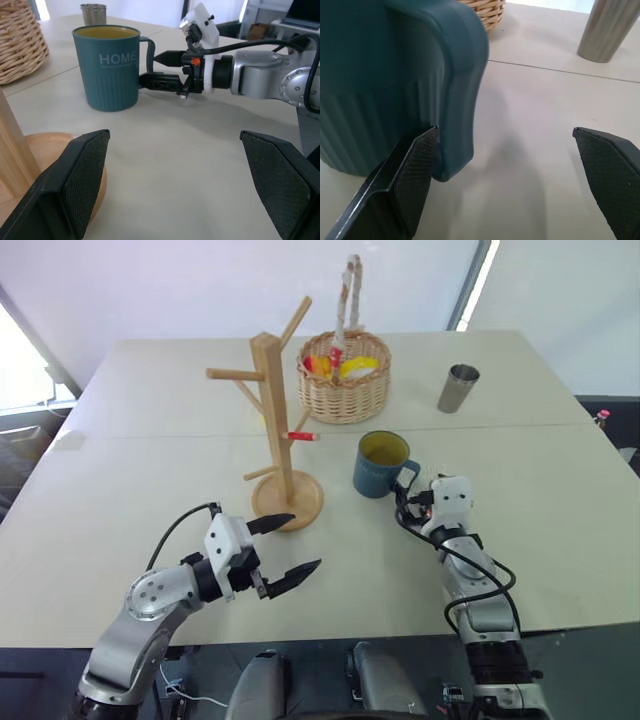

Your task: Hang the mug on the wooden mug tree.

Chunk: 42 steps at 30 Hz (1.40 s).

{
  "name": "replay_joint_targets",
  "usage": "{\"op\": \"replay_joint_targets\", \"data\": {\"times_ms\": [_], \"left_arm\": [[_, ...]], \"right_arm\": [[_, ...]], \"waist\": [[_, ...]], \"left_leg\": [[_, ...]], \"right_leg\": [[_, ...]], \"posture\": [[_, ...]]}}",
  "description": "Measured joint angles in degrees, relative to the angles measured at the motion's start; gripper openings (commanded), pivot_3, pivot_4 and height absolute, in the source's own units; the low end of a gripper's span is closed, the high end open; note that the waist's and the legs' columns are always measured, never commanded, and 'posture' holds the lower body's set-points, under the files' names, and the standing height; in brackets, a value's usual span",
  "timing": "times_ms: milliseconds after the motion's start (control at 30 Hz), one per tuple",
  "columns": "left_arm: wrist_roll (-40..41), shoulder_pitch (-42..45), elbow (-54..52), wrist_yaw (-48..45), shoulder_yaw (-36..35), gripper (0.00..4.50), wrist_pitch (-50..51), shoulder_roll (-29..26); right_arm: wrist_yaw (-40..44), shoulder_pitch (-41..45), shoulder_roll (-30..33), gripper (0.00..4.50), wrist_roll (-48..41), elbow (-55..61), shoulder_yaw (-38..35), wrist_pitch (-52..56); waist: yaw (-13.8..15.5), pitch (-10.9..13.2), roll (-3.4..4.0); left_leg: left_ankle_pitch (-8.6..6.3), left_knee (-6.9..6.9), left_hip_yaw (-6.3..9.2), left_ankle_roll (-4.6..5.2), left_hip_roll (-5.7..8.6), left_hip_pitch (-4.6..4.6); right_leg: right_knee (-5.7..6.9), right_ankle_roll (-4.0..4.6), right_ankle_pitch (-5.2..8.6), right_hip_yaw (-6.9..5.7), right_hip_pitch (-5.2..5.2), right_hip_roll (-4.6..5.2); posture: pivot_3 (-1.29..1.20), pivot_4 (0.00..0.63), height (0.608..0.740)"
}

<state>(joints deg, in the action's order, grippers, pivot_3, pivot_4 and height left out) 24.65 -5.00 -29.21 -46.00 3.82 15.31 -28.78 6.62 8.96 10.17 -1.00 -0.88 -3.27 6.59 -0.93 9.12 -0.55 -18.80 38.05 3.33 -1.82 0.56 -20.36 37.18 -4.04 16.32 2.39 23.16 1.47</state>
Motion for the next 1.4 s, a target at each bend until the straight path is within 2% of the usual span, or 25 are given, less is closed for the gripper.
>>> {"op": "replay_joint_targets", "data": {"times_ms": [100,133,233,467,667,767,1033,1400], "left_arm": [[-0.21,-0.08,0.01,-0.01,-0.03,4.5,-0.09,0.0],[-0.25,-0.23,0.01,-0.02,-0.05,4.5,-0.21,-0.01],[-0.32,-0.68,0.05,-0.03,-0.05,4.5,-0.74,-0.01],[-0.49,-0.91,1.1,-0.02,-0.06,4.5,-1.31,-0.02],[-1.64,-0.93,2.64,-0.09,-0.44,4.5,-3.46,-0.48],[-1.69,-0.18,4.0,-0.08,-0.79,4.5,-4.27,-0.51],[-1.57,0.84,4.65,-0.07,-2.02,4.5,-5.09,-0.63],[7.28,-1.18,2.53,-0.73,-13.82,4.5,-0.57,-5.9]], "right_arm": [[1.56,0.05,-0.16,2.01,-0.64,-0.42,0.22,-0.9],[2.17,0.05,-0.28,1.34,-1.15,-0.42,0.33,-1.17],[3.65,0.03,-0.55,0.03,-2.02,-0.38,0.9,-2.01],[6.37,-1.25,-0.26,0.03,-2.93,1.31,2.12,-2.2],[14.87,-2.05,17.53,0.03,10.43,11.93,9.61,-7.88],[19.86,-0.51,22.23,0.03,12.13,17.96,10.82,-8.47],[27.97,8.23,24.34,0.03,12.62,27.1,12.7,1.03],[36.16,21.74,24.75,0.03,10.78,29.15,14.33,12.42]], "waist": [[-0.02,0.0,0.0],[-0.03,0.0,0.0],[-0.04,0.0,0.0],[0.02,0.0,0.01],[0.08,0.03,0.02],[-0.07,0.04,-0.02],[0.12,0.05,-0.03],[0.19,0.06,-0.04]], "left_leg": [[0.0,0.0,0.0,0.0,0.0,0.0],[0.0,0.0,0.0,0.0,0.0,0.0],[0.0,0.0,0.0,0.0,0.0,0.01],[0.0,0.0,0.0,0.0,0.0,0.0],[0.0,0.02,0.0,0.0,0.05,0.0],[0.0,0.02,0.04,0.01,-0.01,0.05],[0.01,0.06,0.04,0.01,0.0,0.01],[0.0,0.05,0.05,0.01,0.0,-0.05]], "right_leg": [[0.0,0.0,0.0,0.0,0.0,0.0],[0.01,0.0,0.0,0.0,0.0,0.0],[0.01,0.0,0.0,0.0,0.0,0.0],[0.01,0.0,0.0,0.0,0.0,0.0],[-0.01,-0.01,0.0,-0.02,-0.01,0.0],[0.02,-0.01,0.0,-0.03,-0.04,-0.06],[0.0,-0.01,0.0,-0.03,-0.04,-0.02],[-0.04,0.0,0.0,-0.05,0.02,0.04]], "posture": [[0.0,0.15,0.74],[0.0,0.15,0.74],[0.0,0.15,0.74],[0.0,0.15,0.74],[0.0,0.15,0.74],[0.0,0.15,0.74],[0.0,0.15,0.74],[0.0,0.15,0.74]]}}
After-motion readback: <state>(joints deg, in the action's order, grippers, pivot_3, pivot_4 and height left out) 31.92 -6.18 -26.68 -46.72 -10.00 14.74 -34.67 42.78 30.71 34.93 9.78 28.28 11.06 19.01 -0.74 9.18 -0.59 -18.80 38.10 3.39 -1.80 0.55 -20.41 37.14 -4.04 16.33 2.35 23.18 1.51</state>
